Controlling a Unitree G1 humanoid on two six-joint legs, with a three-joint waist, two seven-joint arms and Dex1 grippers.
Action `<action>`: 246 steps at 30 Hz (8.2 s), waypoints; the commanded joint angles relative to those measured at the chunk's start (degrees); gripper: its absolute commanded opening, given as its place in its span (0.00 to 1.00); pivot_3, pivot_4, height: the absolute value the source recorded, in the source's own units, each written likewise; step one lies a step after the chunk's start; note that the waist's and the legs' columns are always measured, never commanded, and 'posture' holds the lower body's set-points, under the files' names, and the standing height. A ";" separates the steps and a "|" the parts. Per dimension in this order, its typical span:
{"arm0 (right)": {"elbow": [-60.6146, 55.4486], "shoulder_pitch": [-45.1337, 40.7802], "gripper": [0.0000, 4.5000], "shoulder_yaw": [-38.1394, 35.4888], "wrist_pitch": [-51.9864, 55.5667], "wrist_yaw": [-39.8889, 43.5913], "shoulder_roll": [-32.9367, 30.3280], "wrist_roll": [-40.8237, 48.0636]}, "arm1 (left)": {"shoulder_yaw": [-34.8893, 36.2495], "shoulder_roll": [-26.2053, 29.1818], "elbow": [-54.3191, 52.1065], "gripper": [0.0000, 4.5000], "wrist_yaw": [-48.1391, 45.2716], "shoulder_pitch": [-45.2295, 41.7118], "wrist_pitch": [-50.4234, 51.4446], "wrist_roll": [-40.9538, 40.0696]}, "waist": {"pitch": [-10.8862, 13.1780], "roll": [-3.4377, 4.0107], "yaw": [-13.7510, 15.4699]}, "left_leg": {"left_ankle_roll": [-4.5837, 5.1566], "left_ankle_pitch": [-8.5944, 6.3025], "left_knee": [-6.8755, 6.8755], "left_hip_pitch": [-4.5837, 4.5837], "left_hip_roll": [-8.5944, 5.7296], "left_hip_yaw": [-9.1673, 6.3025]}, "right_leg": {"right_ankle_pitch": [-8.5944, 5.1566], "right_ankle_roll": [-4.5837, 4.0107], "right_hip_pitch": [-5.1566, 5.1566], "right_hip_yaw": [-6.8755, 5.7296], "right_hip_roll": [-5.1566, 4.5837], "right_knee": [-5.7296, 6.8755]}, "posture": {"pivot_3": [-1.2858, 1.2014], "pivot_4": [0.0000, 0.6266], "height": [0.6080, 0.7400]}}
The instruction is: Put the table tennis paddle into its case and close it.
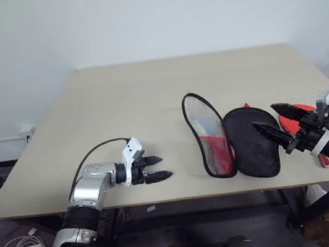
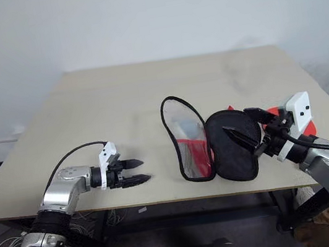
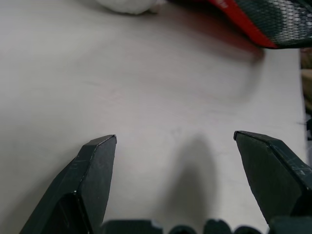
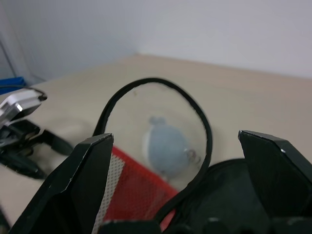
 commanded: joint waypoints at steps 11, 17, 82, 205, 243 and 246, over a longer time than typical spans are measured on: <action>5.46 -3.67 0.99 -0.37 -1.33 -12.65 4.57 -11.28 | -0.22 2.22 -5.63 0.91 -6.20 -4.76 4.84 -1.36 | 0.04 -0.09 0.23 | 0.00 0.00 0.02 -0.06 -0.01 0.01 | 0.00 0.00 -0.02 0.00 -0.01 -0.01 | 0.52 0.00 1.00; 8.28 -3.23 0.99 -2.60 3.25 -17.20 3.29 -14.69 | -2.50 0.74 -7.92 0.91 -7.43 -5.21 7.17 -1.20 | 0.04 -0.06 0.07 | 0.00 0.00 0.00 -0.03 -0.01 0.03 | 0.01 0.01 -0.01 0.02 0.00 0.01 | 0.52 0.00 1.00; -2.15 -20.82 0.24 -8.72 55.00 -39.49 35.67 -26.30 | -11.54 -8.24 -2.01 0.91 -7.50 -14.99 8.05 2.29 | 0.09 0.24 -1.17 | 0.02 0.01 0.02 -0.73 -0.01 0.05 | 0.12 0.18 -0.72 0.18 0.08 0.16 | 0.52 0.00 1.00; -3.73 -4.90 0.99 -5.29 18.88 -26.26 13.84 -20.42 | 9.82 -42.16 30.78 0.91 24.43 -32.87 42.74 -5.43 | 0.04 0.55 -0.72 | 0.08 0.06 0.22 -0.65 -0.26 -0.35 | 0.10 0.19 -0.35 -0.08 0.03 0.06 | 0.52 0.00 1.00; -4.11 -4.66 1.00 -6.73 18.65 -28.68 14.54 -22.26 | 7.44 -23.43 17.50 0.00 18.22 -33.82 68.70 -16.97 | 0.04 0.62 -1.22 | -0.08 0.17 -0.04 -0.70 -0.25 -0.37 | 0.10 0.18 -0.54 -0.05 0.05 0.12 | 0.52 0.00 1.00; -4.19 -4.53 1.00 -6.66 18.79 -28.56 14.39 -22.28 | 2.42 -20.24 10.28 0.00 17.98 -30.03 71.65 -22.66 | 0.04 0.63 -1.22 | -0.08 0.16 -0.04 -0.69 -0.25 -0.36 | 0.10 0.19 -0.52 -0.03 0.03 0.11 | 0.52 0.00 1.00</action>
